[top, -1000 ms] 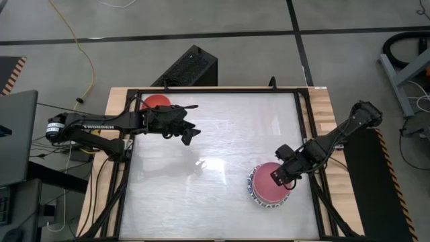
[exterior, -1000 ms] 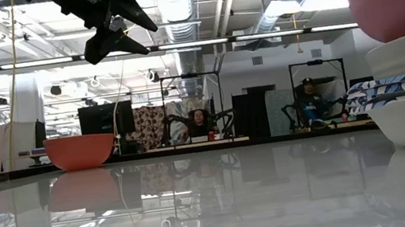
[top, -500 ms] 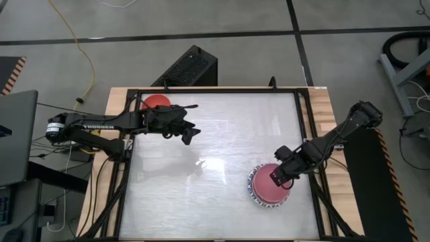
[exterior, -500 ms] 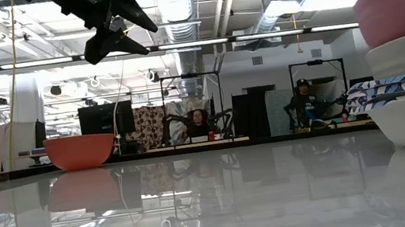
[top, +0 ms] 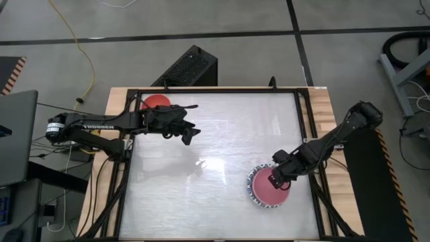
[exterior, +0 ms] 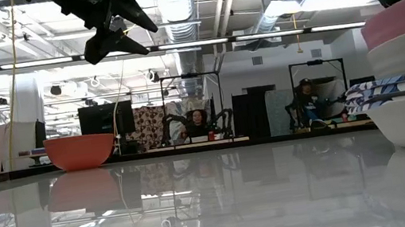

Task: Nest bowls inside each other by size order
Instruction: Stack the pink bowl on top of the white bowl

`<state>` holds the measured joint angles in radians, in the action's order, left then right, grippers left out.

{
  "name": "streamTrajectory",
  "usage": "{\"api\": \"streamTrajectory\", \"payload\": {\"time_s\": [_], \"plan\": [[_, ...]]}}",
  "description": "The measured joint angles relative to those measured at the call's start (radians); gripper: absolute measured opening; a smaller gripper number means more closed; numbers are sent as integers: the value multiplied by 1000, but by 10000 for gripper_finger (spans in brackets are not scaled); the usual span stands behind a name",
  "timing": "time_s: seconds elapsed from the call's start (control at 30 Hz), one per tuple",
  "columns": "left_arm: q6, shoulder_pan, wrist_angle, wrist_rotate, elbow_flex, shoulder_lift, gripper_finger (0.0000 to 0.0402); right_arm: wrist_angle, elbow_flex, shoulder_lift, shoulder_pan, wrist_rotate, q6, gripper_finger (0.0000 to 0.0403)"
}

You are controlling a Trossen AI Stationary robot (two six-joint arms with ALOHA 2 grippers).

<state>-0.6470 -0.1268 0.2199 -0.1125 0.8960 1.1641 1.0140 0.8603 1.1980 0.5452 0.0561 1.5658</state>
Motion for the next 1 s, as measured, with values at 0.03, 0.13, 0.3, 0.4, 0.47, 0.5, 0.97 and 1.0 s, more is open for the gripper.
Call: {"api": "streamTrajectory", "payload": {"time_s": [0.03, 0.13, 0.3, 0.4, 0.47, 0.5, 0.97, 1.0], "plan": [[0, 0, 0, 0, 0, 0, 219, 0, 0, 0, -3, 0, -1, 11], [0, 0, 0, 0, 0, 0, 219, -1, -1, 0, -5, 0, -3, 11], [0, 0, 0, 0, 0, 0, 219, 0, -1, 0, -5, -1, -4, 15], [0, 0, 0, 0, 0, 0, 219, 0, -1, 0, -5, -1, -4, 27], [0, 0, 0, 0, 0, 0, 219, -1, -1, 0, -5, -1, -6, 38], [0, 0, 0, 0, 0, 0, 219, -2, -1, 0, -5, -1, -13, 43], [0, 0, 0, 0, 0, 0, 219, -48, -1, -5, -5, -8, -43, 87], [0, 0, 0, 0, 0, 0, 219, -53, -1, -7, -5, -9, -45, 91]]}}
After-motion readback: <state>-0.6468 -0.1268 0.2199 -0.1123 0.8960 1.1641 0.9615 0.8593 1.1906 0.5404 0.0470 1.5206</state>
